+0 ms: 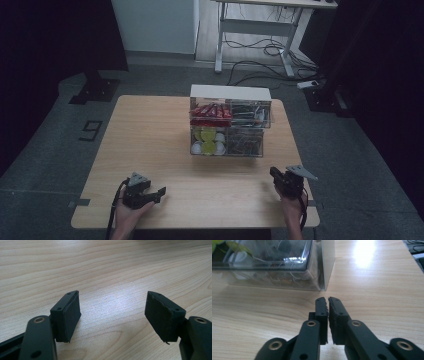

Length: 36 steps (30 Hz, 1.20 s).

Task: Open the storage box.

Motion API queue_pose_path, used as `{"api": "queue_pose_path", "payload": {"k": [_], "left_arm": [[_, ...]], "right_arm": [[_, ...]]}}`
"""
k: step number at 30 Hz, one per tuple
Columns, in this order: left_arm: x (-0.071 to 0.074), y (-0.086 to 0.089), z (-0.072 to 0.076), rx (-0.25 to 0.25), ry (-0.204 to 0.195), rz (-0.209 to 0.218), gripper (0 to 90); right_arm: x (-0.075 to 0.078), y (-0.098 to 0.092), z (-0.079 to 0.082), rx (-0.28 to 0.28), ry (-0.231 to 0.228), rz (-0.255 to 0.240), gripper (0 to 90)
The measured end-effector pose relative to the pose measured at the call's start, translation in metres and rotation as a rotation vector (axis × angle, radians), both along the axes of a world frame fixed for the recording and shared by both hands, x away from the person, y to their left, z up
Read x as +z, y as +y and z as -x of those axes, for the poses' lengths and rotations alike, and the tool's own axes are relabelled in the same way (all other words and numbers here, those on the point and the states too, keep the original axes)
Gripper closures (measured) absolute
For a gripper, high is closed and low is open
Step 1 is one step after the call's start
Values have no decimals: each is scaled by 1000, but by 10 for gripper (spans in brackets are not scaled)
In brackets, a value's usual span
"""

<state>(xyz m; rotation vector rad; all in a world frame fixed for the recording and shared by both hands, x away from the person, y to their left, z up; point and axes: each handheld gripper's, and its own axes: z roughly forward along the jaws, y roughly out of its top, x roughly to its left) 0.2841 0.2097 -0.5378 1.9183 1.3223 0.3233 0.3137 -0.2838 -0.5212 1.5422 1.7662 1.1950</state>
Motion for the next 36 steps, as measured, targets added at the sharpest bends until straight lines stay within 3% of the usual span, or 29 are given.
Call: {"api": "queue_pose_path", "payload": {"k": [7, 9, 18, 36], "left_arm": [[-1, 1, -1, 3, 7, -7, 287], [-2, 2, -2, 7, 11, -8, 287], [-3, 0, -2, 4, 14, -16, 287], [-4, -1, -2, -2, 17, -14, 288]], "right_arm": [[6, -4, 2, 10, -30, -30, 894], [11, -3, 2, 42, -38, -69, 895], [22, 11, 0, 81, -73, -49, 895], [28, 47, -19, 155, -83, -28, 894]]}}
